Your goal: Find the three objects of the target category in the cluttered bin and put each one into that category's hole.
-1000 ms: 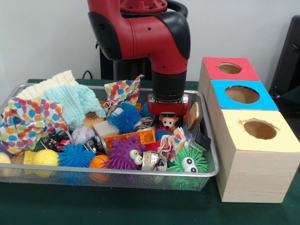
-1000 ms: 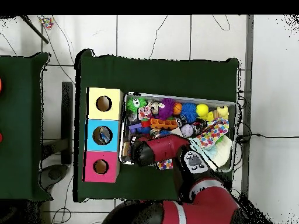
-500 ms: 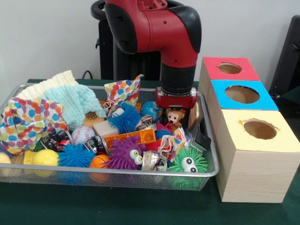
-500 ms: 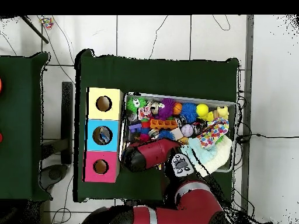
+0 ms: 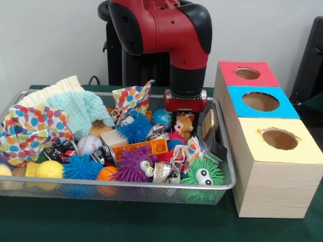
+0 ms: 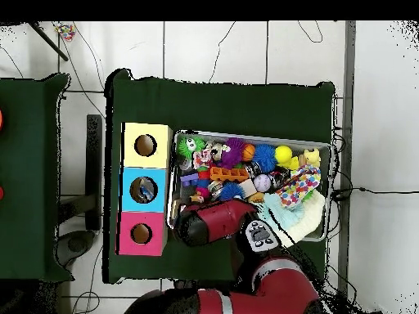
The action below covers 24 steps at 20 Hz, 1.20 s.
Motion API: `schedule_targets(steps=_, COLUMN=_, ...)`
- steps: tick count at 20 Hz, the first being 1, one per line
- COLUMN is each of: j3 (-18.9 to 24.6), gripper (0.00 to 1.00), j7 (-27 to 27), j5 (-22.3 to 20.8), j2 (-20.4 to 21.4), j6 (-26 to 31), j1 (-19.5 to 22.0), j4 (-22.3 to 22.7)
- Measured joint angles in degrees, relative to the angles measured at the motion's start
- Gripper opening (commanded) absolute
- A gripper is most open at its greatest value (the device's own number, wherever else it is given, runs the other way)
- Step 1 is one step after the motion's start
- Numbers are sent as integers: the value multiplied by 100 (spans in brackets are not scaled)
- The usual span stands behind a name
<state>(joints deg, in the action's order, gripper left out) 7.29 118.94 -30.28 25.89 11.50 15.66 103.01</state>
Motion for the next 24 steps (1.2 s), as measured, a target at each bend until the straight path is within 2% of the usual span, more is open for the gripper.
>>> schedule_targets(steps=13, j3=-2, gripper=0, j7=0, j5=1, j2=85, j6=-197, j1=122, j4=104)
schedule_targets(steps=21, j3=-4, gripper=0, j7=0, j5=21, j2=393, j6=-193, j1=177, j4=407)
schedule_targets(steps=24, j3=2, gripper=0, j7=0, j5=85, j2=624, j6=-191, j1=178, j4=649)
